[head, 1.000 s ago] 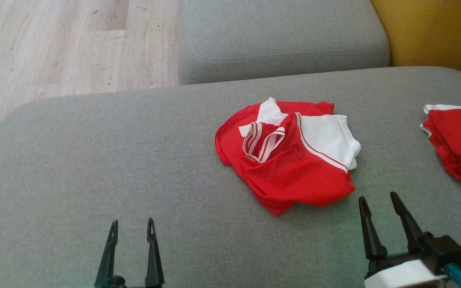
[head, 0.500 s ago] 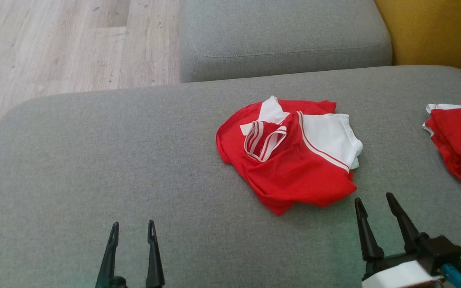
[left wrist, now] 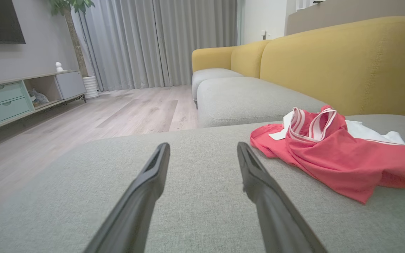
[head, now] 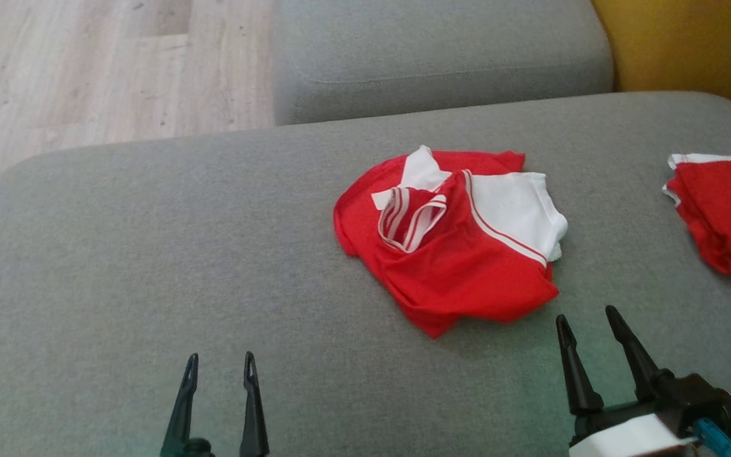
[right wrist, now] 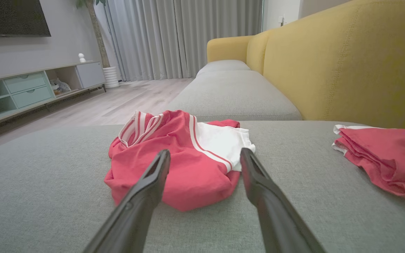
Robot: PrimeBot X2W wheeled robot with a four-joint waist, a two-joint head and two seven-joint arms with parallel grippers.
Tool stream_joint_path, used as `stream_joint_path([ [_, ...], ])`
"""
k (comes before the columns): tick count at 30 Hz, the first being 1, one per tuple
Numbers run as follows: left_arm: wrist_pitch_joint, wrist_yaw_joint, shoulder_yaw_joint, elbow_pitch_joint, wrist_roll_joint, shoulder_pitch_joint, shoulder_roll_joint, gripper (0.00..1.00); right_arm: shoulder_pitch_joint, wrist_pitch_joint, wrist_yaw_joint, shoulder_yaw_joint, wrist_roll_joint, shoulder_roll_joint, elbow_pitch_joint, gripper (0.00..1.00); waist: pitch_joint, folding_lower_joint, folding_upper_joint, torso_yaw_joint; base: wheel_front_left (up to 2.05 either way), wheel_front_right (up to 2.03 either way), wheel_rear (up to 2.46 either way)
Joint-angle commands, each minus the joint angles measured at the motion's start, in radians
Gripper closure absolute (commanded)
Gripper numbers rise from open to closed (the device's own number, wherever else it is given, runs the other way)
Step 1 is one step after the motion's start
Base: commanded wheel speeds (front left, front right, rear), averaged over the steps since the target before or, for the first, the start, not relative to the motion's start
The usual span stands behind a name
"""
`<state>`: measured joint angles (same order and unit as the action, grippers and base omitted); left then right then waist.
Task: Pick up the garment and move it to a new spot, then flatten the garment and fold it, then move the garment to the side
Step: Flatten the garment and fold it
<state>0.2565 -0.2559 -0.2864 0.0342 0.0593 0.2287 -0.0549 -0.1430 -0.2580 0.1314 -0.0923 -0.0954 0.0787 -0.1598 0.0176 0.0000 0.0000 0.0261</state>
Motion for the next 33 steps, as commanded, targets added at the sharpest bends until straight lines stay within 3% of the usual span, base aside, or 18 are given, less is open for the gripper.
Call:
stream_joint_path([
  [1, 0.005, -0.007, 0.024, -0.027, -0.006, -0.060, 0.005, 0.00, 0.043, -0.004, -0.001, -0.026, 0.004, 0.018, 0.031, 0.00, -0.010, 0.0000, 0.0000, 0.015, 0.00, 0.00, 0.00],
  [8, 0.005, -0.005, -0.023, -0.006, -0.063, -0.160, 0.005, 0.00, 0.077, -0.004, -0.001, -0.061, -0.002, 0.024, 0.049, 0.00, -0.073, 0.0000, 0.0000, 0.111, 0.00, 0.00, 0.00],
  [17, 0.005, 0.013, -0.114, 0.094, -0.058, -0.361, 0.005, 0.00, 0.143, -0.004, -0.001, -0.093, -0.012, 0.026, 0.059, 0.00, -0.182, 0.0000, 0.0000, 0.205, 0.00, 0.00, 0.00],
  [24, 0.005, 0.052, -0.224, 0.251, -0.020, -0.589, 0.005, 0.00, 0.194, -0.004, -0.001, -0.111, -0.023, 0.021, 0.060, 0.00, -0.270, 0.0000, 0.0000, 0.259, 0.00, 0.00, 0.00],
  [29, -0.019, 0.050, -0.301, 0.403, 0.004, -0.758, 0.005, 0.00, 0.223, -0.004, -0.001, -0.125, -0.029, 0.020, 0.055, 0.00, -0.313, 0.0000, 0.0000, 0.288, 0.00, 0.00, 0.00],
  [33, -0.054, 0.017, -0.334, 0.507, 0.014, -0.862, 0.005, 0.00, 0.242, -0.004, -0.001, -0.138, -0.032, 0.020, 0.050, 0.00, -0.333, 0.0000, 0.0000, 0.308, 0.00, 0.00, 0.00],
])
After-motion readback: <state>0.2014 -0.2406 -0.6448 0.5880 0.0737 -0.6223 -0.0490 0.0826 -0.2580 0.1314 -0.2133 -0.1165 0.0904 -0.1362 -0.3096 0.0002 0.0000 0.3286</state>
